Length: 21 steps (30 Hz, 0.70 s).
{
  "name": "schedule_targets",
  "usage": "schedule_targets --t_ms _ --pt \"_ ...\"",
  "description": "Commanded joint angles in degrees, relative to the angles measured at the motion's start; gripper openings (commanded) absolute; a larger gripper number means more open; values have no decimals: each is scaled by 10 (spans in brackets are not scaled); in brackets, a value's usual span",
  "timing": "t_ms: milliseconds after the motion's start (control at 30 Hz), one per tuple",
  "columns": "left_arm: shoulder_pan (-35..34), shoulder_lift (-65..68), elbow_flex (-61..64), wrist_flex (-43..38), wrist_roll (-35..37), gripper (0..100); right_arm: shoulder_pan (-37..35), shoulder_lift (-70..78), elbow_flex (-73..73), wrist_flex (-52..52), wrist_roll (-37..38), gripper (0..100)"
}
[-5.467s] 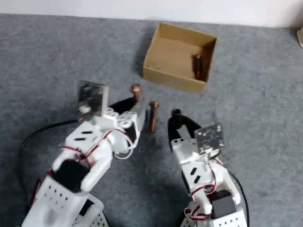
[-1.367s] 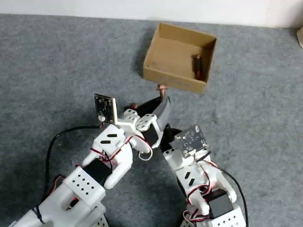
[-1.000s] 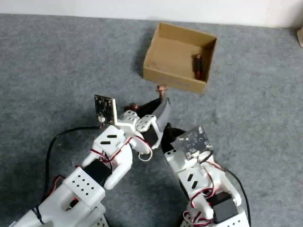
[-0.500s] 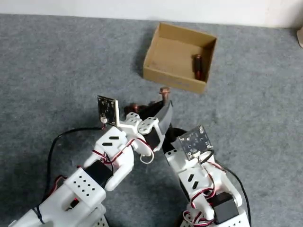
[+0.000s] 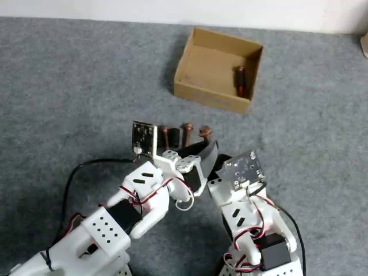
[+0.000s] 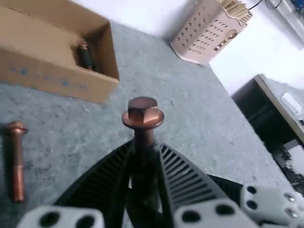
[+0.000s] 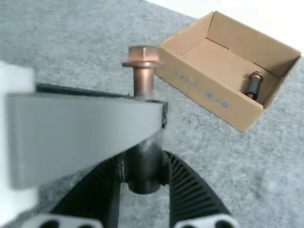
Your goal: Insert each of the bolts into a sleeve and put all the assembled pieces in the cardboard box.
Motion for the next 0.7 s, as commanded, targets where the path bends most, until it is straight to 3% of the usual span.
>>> schedule_targets --t_ms 0,167,267,400,667 --pt "17 1 -4 3 -11 5 17 -6 -30 -14 0 5" --pt "22 0 -19 4 -146 30 17 -6 -26 -14 3 5" --pt "28 0 -25 5 -226 178 17 -6 -25 -15 4 5" --pt "31 0 -20 33 -252 383 17 -6 -23 -27 4 5" --pt "26 0 -61 99 -253 402 18 -6 4 -30 4 5"
